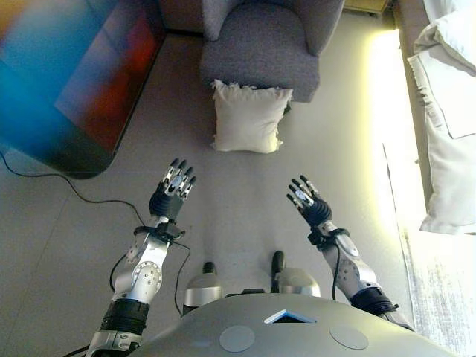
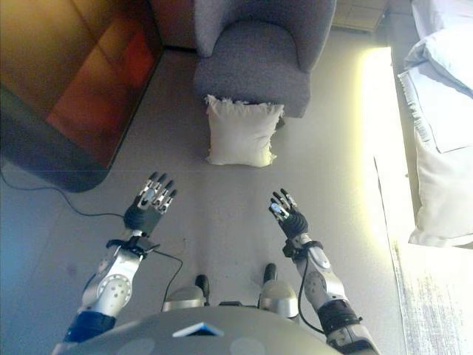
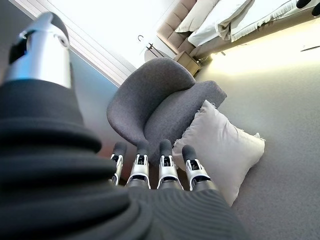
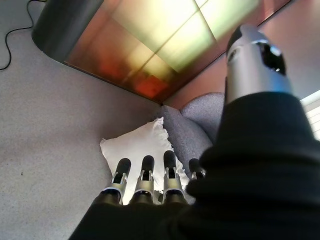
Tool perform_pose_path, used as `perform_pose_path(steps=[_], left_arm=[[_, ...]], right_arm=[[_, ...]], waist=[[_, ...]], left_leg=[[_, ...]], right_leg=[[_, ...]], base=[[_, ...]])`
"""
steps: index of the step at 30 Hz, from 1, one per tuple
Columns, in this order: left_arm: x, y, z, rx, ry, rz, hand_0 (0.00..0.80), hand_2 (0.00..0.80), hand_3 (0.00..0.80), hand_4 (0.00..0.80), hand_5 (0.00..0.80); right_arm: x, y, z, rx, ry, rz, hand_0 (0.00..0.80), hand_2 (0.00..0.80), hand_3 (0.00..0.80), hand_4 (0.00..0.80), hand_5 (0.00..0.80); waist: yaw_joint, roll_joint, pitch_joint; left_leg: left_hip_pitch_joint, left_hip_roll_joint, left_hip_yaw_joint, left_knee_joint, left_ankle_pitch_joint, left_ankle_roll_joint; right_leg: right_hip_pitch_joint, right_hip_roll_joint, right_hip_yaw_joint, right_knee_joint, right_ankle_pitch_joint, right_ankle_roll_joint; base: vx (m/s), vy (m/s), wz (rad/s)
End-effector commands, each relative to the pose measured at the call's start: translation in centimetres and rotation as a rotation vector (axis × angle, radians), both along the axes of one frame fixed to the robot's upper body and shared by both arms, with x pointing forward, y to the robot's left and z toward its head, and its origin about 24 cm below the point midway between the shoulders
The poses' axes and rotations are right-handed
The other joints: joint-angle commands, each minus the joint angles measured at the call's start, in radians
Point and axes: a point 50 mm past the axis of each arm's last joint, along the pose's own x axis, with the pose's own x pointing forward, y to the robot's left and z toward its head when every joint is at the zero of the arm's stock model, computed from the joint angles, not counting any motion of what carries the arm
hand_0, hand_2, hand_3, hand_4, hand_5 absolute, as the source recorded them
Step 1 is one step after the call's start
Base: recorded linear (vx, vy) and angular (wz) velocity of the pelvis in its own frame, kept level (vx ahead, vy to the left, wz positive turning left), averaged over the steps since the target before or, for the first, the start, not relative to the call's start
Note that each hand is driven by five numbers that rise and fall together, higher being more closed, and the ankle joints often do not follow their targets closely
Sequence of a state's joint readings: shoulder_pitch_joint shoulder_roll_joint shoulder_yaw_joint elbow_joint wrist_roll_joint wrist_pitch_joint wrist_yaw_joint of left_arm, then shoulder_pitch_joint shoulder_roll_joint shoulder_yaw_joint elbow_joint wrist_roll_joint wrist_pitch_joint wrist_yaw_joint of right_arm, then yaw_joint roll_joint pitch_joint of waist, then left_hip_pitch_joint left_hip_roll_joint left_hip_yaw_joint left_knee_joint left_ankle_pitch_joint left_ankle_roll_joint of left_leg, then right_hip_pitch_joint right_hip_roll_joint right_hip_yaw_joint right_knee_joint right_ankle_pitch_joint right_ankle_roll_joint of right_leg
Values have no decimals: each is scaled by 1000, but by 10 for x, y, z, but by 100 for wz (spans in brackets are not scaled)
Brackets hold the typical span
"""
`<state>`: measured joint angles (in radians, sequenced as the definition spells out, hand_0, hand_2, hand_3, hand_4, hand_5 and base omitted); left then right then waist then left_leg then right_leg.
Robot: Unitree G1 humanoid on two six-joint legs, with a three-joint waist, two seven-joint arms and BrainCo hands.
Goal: Pick up the cushion and take it to the sofa
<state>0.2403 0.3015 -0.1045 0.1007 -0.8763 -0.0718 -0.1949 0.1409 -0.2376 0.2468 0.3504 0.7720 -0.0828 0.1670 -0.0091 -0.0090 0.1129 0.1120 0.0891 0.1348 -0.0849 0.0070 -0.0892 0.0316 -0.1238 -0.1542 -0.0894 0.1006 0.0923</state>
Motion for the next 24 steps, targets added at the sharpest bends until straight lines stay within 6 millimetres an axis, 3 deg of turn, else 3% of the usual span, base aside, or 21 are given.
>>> perform_pose_path(steps=[1,6,16,18,21,24], left_arm=[[10,-3,22,43,-128,-45,0,0,0,0,0],[11,-1,24,14,-135,-11,0,0,0,0,0],[-6,12,17,64,-100,18,0,0,0,0,0],[-7,14,16,58,-100,26,0,0,0,0,0],[-6,15,16,41,-106,62,0,0,0,0,0],[-4,15,17,31,-111,71,0,0,0,0,0]], right_arm=[[19,2,27,33,-161,-9,0,0,0,0,0],[20,2,28,33,-153,-2,0,0,0,0,0],[6,-1,21,29,-120,-1,0,0,0,0,0],[5,-2,20,26,-117,10,0,0,0,0,0],[8,-3,20,14,-123,47,0,0,0,0,0],[11,-2,22,9,-125,60,0,0,0,0,0]], waist=[[13,-6,-10],[12,-9,-14],[12,-21,-27],[12,-25,-25],[19,-34,-4],[24,-32,4]], left_leg=[[-68,16,44,44,10,10],[-67,21,44,57,4,8],[-65,16,41,87,-14,6],[-82,8,28,125,-31,8],[-135,-16,-27,225,-67,13],[-133,-29,-49,214,-69,22]], right_leg=[[3,-28,-50,49,-49,69],[6,-27,-43,47,-50,67],[9,-23,-26,24,-34,62],[-2,-18,-6,26,-32,58],[-23,-12,40,40,-30,44],[-22,-9,61,41,-29,46]], base=[[0,0,0],[0,0,0],[11,-15,-2],[0,0,0],[-44,9,-13],[-1,54,-44]])
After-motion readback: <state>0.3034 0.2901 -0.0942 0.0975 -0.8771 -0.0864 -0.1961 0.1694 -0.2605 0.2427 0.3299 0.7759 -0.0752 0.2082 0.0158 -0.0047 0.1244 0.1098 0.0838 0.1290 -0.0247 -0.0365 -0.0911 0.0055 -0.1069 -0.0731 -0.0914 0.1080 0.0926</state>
